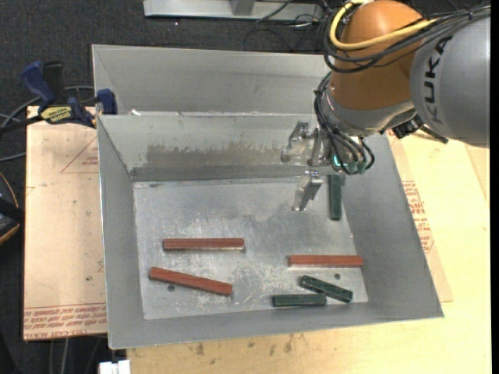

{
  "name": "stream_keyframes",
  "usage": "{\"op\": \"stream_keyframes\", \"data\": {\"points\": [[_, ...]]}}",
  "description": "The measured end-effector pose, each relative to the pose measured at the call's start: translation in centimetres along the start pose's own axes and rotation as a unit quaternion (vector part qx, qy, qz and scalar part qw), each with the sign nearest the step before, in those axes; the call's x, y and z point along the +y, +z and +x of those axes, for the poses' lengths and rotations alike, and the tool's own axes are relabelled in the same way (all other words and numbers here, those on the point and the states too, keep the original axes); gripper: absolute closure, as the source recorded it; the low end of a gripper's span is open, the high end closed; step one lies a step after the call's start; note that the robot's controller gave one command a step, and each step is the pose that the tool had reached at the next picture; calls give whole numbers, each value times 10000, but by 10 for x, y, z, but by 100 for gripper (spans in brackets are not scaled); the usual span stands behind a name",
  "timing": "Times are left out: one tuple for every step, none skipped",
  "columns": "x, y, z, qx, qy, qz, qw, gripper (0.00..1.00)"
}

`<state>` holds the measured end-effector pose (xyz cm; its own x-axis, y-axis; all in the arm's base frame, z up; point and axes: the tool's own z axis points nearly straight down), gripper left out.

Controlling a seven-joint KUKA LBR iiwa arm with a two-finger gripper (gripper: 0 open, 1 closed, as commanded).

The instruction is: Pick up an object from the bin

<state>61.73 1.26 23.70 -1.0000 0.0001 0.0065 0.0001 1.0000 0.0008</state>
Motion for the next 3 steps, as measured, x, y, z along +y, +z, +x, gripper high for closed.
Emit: {"op": "stream_keyframes", "data": {"points": [[0, -5, -1, -42, 1, -1, 10000, 0], [-10, 39, 18, -76, -191, 1, 9998, 0], [-53, 81, 30, -31, -542, -3, 9985, 0]]}}
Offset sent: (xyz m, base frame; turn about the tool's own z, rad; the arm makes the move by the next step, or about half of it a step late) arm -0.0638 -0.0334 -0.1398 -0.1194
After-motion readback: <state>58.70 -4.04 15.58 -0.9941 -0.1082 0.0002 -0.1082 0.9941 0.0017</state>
